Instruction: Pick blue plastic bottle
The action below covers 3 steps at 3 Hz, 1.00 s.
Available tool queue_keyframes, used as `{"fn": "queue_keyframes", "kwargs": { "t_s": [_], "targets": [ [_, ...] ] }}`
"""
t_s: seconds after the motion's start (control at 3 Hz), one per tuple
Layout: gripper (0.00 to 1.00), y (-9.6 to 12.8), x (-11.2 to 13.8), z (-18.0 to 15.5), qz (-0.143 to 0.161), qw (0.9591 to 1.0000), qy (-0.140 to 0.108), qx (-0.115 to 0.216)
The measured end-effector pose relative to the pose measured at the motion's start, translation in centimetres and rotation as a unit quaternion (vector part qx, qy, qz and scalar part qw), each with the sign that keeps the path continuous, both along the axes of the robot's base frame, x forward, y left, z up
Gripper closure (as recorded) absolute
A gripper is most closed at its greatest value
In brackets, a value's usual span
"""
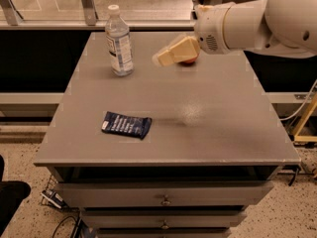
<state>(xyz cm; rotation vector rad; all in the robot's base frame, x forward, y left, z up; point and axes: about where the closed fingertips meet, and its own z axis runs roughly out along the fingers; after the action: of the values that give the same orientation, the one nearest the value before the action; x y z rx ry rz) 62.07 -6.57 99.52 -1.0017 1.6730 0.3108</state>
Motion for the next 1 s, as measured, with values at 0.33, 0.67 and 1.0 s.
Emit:
{"fn": "queue_keyframes", "kwargs": {
  "t_s": [0.33,0.67,1.0],
  "targets": [
    [0.0,1.4,2.1,0.2,0.003,0.9995,-0.01,0.028],
    [0.0,4.2,5.6,0.8,0.016,0.9948,-0.033,0.095],
    [0.0,8.0,8.6,1.0,0.038,0.9843,-0.049,0.165]
  ]
}}
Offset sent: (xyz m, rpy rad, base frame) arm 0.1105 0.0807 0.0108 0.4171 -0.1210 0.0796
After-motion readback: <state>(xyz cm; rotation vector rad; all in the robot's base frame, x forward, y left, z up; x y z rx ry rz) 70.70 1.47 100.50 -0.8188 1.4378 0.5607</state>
